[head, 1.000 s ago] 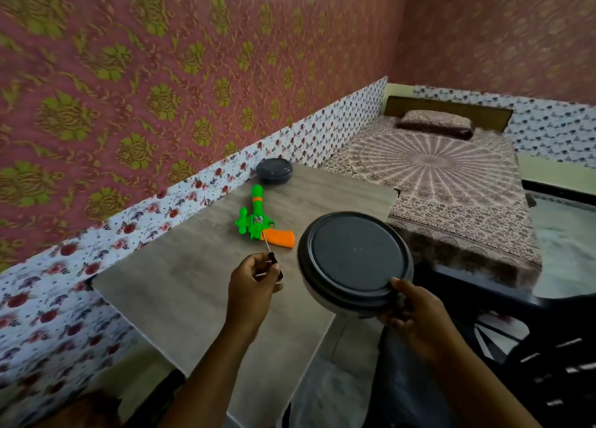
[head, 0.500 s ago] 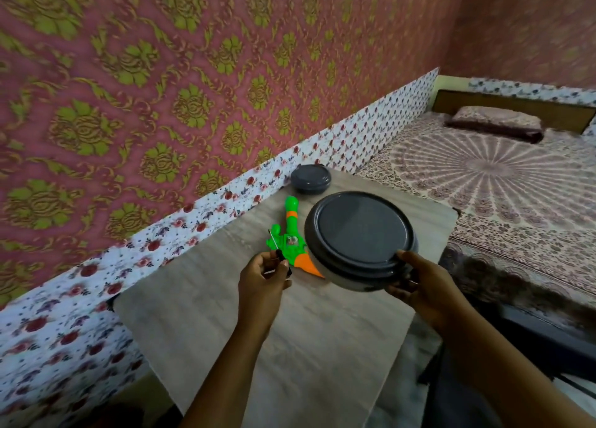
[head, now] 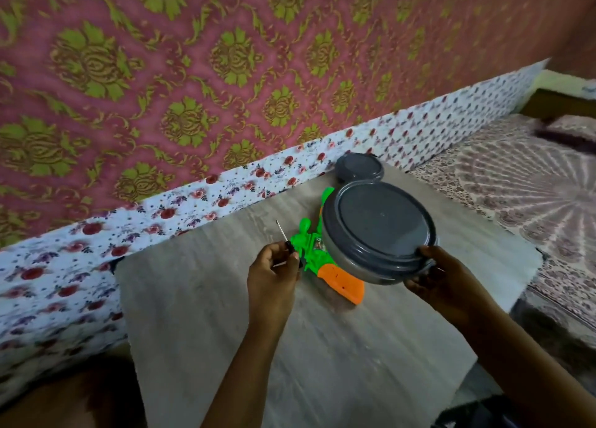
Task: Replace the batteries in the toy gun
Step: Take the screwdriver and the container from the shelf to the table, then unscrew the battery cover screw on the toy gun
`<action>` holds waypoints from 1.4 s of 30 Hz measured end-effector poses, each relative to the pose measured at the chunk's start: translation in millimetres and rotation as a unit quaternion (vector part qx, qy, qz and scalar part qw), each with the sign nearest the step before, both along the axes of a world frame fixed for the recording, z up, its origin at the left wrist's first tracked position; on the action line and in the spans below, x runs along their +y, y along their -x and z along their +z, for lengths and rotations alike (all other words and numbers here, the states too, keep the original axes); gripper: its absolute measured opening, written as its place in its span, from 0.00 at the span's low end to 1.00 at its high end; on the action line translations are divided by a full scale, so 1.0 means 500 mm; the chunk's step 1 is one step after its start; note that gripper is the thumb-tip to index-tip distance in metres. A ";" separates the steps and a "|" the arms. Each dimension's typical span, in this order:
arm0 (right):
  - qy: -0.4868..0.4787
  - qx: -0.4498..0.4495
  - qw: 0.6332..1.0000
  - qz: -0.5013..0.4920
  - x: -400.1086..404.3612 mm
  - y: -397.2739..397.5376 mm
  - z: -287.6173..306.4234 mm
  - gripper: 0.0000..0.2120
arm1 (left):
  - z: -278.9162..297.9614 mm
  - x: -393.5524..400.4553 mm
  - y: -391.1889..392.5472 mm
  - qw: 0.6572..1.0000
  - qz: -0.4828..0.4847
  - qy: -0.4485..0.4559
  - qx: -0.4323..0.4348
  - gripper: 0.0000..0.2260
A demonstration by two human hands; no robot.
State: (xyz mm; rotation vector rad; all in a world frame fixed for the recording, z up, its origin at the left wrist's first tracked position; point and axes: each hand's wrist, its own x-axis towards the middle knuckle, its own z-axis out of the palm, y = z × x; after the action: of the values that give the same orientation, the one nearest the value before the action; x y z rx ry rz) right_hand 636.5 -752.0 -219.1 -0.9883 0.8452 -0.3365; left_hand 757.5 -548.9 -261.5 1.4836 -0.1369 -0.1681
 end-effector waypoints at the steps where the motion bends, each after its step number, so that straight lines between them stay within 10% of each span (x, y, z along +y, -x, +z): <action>1: 0.001 0.003 1.000 0.012 -0.023 -0.009 -0.012 0.04 | -0.012 -0.017 0.001 1.000 0.012 -0.002 0.008 0.09; 17: -0.049 0.076 0.990 0.106 -0.546 -0.062 -0.155 0.07 | -0.107 -0.464 0.075 0.979 0.142 -0.034 0.141 0.09; 32: -0.058 0.114 0.990 0.066 -0.610 -0.128 -0.241 0.18 | -0.128 -0.478 0.106 0.970 0.154 -0.105 0.155 0.08; 36: 0.151 0.170 0.974 0.024 -0.600 -0.112 -0.234 0.23 | -0.135 -0.445 0.101 0.971 0.173 -0.113 0.121 0.15; 39: 0.382 -0.026 0.922 0.049 -0.551 -0.104 -0.198 0.18 | -0.139 -0.421 0.084 0.976 0.167 -0.116 0.073 0.16; 42: 0.389 -0.168 0.880 0.214 -0.474 -0.134 -0.197 0.13 | -0.156 -0.405 0.054 0.978 0.170 -0.121 0.004 0.15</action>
State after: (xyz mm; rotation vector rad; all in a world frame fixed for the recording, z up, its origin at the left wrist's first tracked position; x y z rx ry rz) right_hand 703.5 -988.8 -317.7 -1.7666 0.1252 -0.4601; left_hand 730.5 -751.5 -339.6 1.7237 0.1499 0.0894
